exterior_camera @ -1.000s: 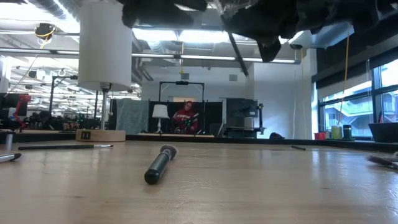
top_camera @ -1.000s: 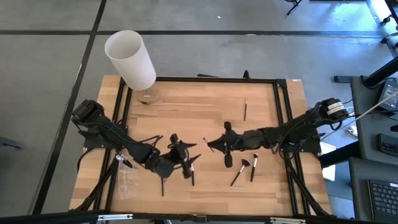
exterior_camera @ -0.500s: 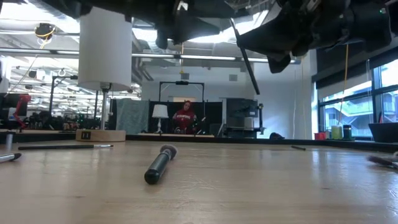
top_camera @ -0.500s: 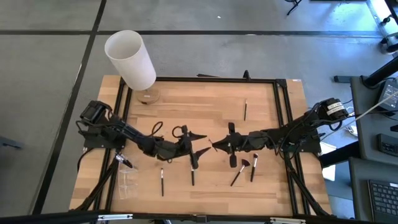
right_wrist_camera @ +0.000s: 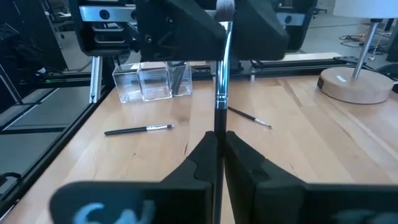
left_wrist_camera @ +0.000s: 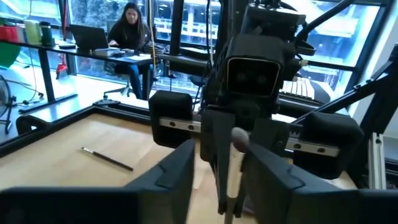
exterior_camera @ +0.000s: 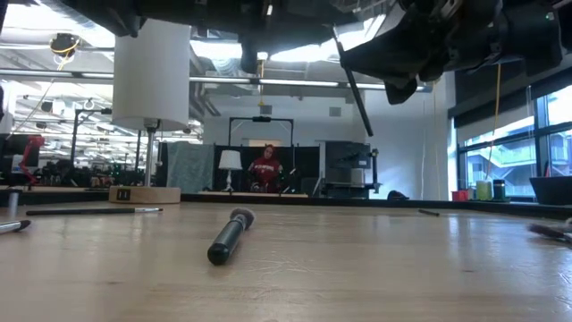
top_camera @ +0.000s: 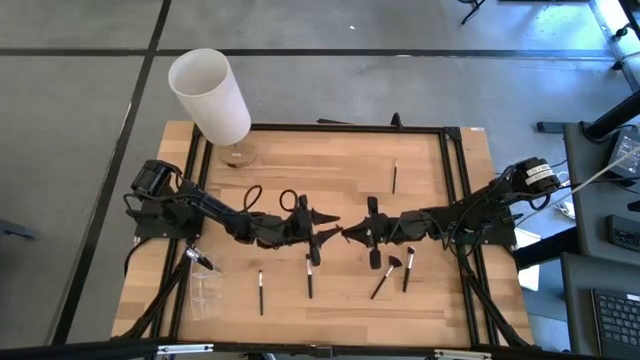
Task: Put items in baskets/containers
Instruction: Put the eyeshadow brush into the transparent organizer
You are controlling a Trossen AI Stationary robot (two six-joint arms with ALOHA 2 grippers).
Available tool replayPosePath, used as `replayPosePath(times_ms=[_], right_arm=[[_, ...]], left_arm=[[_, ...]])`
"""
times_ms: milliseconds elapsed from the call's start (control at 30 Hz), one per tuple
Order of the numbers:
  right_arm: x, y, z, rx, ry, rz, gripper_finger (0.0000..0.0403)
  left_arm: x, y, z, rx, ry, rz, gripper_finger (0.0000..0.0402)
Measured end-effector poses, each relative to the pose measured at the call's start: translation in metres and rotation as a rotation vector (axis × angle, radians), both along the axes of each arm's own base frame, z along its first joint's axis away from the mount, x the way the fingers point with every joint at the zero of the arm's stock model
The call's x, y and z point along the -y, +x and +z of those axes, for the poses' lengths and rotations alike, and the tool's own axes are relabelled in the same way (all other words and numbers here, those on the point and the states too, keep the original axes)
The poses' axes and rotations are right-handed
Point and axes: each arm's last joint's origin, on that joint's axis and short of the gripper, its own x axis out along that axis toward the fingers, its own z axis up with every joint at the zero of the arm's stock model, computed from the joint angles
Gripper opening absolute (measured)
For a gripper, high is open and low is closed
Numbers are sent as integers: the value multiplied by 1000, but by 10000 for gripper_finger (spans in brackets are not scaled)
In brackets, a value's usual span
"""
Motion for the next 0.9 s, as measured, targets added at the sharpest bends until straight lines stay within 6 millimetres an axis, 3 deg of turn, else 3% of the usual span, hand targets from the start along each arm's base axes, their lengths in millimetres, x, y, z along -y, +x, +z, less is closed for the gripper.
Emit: replayPosePath(times_ms=[233, 433, 633, 767, 900], right_arm=[[1, 0, -1, -7, 25, -11, 23], [6, 1, -4, -45, 96, -52, 36], [11, 0, -13, -115, 113, -153, 77], [13, -2, -17, -152, 116, -211, 97], [13, -2, -17, -156, 122, -215, 106]], left_arm=[[6, -2, -3, -25, -11, 27, 20], [19, -15, -16, -193, 21, 157, 22], [37, -58, 0, -320, -44, 223, 18], [43, -94, 34, -384, -248, 142, 15], [41, -133, 56, -610, -525, 27, 16]])
